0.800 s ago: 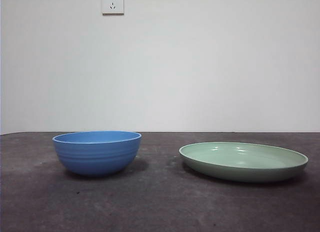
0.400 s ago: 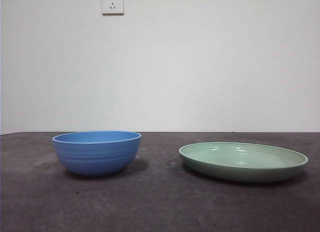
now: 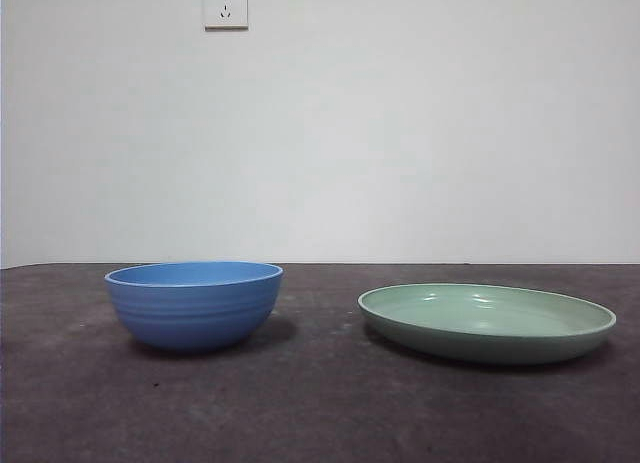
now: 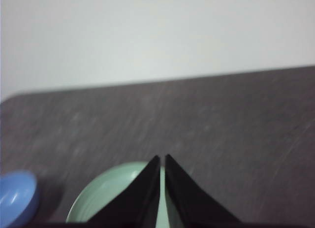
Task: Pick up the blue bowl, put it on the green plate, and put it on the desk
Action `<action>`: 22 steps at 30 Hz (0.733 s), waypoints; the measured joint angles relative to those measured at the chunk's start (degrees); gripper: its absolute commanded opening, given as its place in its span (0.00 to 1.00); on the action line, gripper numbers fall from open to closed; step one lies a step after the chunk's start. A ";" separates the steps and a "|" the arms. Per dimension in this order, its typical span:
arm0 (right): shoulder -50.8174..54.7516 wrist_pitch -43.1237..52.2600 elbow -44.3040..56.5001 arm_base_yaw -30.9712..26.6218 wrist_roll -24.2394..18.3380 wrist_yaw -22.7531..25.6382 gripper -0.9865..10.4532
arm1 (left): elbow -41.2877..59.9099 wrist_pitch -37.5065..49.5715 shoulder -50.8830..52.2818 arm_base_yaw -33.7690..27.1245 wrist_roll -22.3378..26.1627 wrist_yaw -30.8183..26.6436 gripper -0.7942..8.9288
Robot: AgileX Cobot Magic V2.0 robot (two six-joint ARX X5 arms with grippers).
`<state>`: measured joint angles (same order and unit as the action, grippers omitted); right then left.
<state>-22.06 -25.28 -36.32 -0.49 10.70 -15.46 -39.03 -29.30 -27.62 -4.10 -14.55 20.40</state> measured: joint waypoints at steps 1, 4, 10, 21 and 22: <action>-2.03 -2.10 -2.03 0.00 -0.98 -1.33 0.10 | -1.55 -1.49 -1.73 0.00 1.01 1.42 0.09; -7.45 -7.89 -7.43 0.00 -3.93 -4.39 0.10 | -5.46 -5.09 -5.97 0.52 3.52 4.55 0.09; -17.46 -19.71 -16.85 0.09 -9.79 -10.97 0.10 | -13.16 -13.73 -12.28 4.72 7.41 6.95 0.09; -22.86 -35.30 -21.07 8.20 -15.52 -14.78 0.10 | -17.86 -23.78 -15.17 13.73 12.22 11.32 0.09; -22.84 -36.22 -21.07 9.09 -15.89 -14.80 0.10 | -17.86 -24.57 -15.17 14.08 12.41 11.37 0.09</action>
<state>-44.91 -61.49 -57.39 8.60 -5.19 -30.26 -56.88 -53.87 -42.78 9.98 -2.13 31.77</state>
